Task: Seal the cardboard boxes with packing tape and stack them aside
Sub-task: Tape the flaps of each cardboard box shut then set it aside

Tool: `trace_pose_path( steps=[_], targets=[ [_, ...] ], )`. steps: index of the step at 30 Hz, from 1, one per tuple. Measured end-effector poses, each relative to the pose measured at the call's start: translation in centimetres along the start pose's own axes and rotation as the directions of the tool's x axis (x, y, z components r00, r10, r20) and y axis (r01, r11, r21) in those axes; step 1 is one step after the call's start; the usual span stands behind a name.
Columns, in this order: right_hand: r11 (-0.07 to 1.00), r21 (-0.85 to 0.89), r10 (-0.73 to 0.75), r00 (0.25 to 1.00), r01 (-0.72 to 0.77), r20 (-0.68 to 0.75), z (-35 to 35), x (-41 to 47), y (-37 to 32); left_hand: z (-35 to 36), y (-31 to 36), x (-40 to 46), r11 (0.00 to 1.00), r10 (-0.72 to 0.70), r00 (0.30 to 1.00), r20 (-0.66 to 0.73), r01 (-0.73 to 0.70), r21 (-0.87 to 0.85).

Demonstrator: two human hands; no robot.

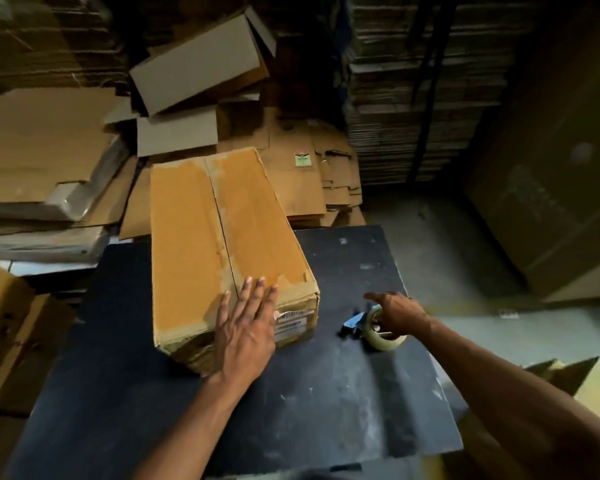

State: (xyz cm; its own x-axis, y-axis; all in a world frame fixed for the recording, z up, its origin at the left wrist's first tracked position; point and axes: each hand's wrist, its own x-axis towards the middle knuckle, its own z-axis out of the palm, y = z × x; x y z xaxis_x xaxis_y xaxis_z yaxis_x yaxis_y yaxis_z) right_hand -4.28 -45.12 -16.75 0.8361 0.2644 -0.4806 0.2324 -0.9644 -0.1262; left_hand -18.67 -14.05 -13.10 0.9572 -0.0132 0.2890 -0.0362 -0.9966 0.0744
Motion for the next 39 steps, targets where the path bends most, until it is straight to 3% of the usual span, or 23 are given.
trace_pose_path(
  steps=[6,9,12,14,15,17,19,21,22,24,26,28,31,35,39],
  targets=[
    [0.993,-0.104,-0.058,0.998,0.056,-0.017,1.8,2.4,1.9,-0.2,0.3,0.1,0.999,-0.018,1.0,-0.004,0.018,0.031],
    [0.997,-0.052,-0.064,0.997,0.062,-0.043,3.0,2.4,2.6,-0.4,0.3,0.2,1.0,-0.023,0.999,-0.041,0.022,-0.01],
    [0.998,-0.007,-0.062,0.998,0.062,-0.028,4.0,1.0,3.5,-1.3,1.6,-0.6,0.985,0.025,0.976,-0.218,-0.061,-0.159],
    [0.996,0.038,-0.078,0.995,0.081,-0.06,4.9,-0.4,4.0,-1.9,3.6,-2.0,0.936,-0.055,0.964,-0.261,-0.041,-0.349],
    [0.993,0.079,-0.077,0.995,0.082,-0.069,5.6,-1.1,4.4,-2.1,4.9,-3.0,0.873,-0.16,0.969,-0.19,0.049,-0.486],
    [0.978,0.187,-0.074,0.993,0.09,-0.087,6.4,-3.0,4.5,-2.3,7.5,-4.4,0.614,-0.368,0.915,0.165,0.372,-0.696],
    [0.948,0.285,-0.105,0.985,0.141,-0.141,6.9,-4.8,4.1,-1.6,9.2,-5.0,0.242,-0.441,0.701,0.561,0.694,-0.678],
    [0.912,0.349,-0.149,0.967,0.215,-0.205,6.6,-6.6,3.2,-1.1,10.0,-5.1,-0.04,-0.402,0.442,0.802,0.867,-0.497],
    [0.9,0.365,-0.165,0.961,0.239,-0.222,6.1,-7.6,2.6,-0.9,10.2,-4.9,-0.13,-0.365,0.346,0.865,0.9,-0.415],
    [0.873,0.386,-0.211,0.944,0.298,-0.252,4.8,-9.3,1.1,-1.0,10.5,-4.3,-0.218,-0.307,0.271,0.912,0.913,-0.345],
    [0.873,0.308,-0.286,0.909,0.378,-0.304,3.6,-10.6,-0.2,-1.7,10.8,-3.0,-0.304,-0.265,0.282,0.922,0.883,-0.357],
    [0.885,0.097,-0.389,0.838,0.456,-0.382,2.5,-11.3,-1.4,-3.3,11.1,-1.4,-0.393,-0.245,0.321,0.915,0.83,-0.396],
    [0.866,-0.105,-0.485,0.771,0.489,-0.413,0.4,-11.7,-2.9,-5.6,11.0,0.1,-0.416,-0.288,0.365,0.886,0.785,-0.459],
    [0.847,-0.087,-0.509,0.754,0.524,-0.416,-2.7,-11.4,-4.6,-7.5,10.6,1.0,-0.424,-0.372,0.464,0.804,0.686,-0.592],
    [0.782,-0.036,-0.572,0.693,0.622,-0.439,-6.2,-11.7,-6.4,-9.0,9.3,1.5,-0.581,-0.383,0.442,0.811,0.567,-0.583]
  ],
)
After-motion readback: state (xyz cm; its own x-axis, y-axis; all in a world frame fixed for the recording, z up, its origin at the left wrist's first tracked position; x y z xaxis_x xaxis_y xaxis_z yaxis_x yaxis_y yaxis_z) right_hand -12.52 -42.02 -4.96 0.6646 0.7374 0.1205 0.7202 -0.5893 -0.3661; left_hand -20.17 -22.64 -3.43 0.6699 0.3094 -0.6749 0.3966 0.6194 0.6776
